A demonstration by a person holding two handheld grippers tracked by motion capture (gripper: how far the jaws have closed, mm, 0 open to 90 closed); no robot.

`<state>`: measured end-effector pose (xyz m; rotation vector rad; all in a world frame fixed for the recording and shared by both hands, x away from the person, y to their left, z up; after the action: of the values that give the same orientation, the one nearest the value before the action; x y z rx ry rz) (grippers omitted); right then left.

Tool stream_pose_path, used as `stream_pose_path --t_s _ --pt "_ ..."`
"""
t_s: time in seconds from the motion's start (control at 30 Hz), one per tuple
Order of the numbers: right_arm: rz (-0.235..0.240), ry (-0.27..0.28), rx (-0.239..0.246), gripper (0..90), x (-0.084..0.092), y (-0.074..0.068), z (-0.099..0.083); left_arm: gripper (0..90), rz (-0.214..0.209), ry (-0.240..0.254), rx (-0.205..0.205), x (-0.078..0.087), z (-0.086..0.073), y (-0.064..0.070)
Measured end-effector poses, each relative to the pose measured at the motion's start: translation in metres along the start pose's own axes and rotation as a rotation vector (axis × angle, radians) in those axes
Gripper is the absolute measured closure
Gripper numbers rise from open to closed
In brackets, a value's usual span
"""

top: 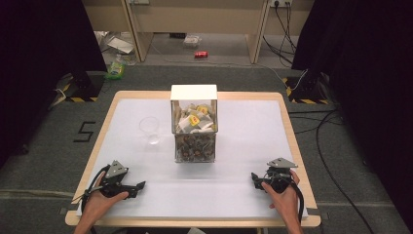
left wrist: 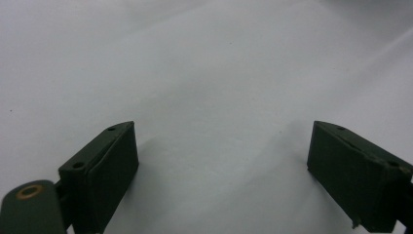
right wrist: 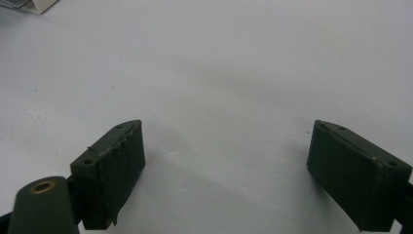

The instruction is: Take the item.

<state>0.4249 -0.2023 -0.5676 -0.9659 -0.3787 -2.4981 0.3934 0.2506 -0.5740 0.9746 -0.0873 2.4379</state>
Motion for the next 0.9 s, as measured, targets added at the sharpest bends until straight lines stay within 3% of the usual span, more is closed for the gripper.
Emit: stream_pose_path --t_s 0.17,0.27,0.43,0.7,0.9 --pt "0.000 0.000 0.000 14.3 0.000 0.000 0.000 14.1 0.007 0.008 0.007 0.001 0.001 -0.001" --pt "0.000 -0.001 0.000 14.3 0.000 0.000 0.000 15.8 -0.030 0.022 0.027 0.002 0.005 0.003" --pt "0.001 -0.002 0.000 14.3 0.000 0.000 0.000 16.1 -0.041 0.044 -0.002 0.007 0.015 0.015" --pt "0.000 -0.001 -0.001 14.2 0.000 0.000 0.000 17.8 -0.074 0.120 -0.059 0.022 0.045 0.042" --pt "0.001 -0.001 -0.001 14.2 0.000 0.000 0.000 19.9 -0.127 0.207 -0.061 0.034 0.076 0.060"
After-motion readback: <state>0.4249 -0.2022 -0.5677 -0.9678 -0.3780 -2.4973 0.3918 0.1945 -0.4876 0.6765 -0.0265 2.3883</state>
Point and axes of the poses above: each handheld gripper's, and its own axes: x roughly backward along the jaws, z roughly out of its top, y roughly to its right, the point moved 10 cm from there along -x, roughly forward along the jaws, and after that the axes turned 7 degrees about x, right-handed, at the moved point
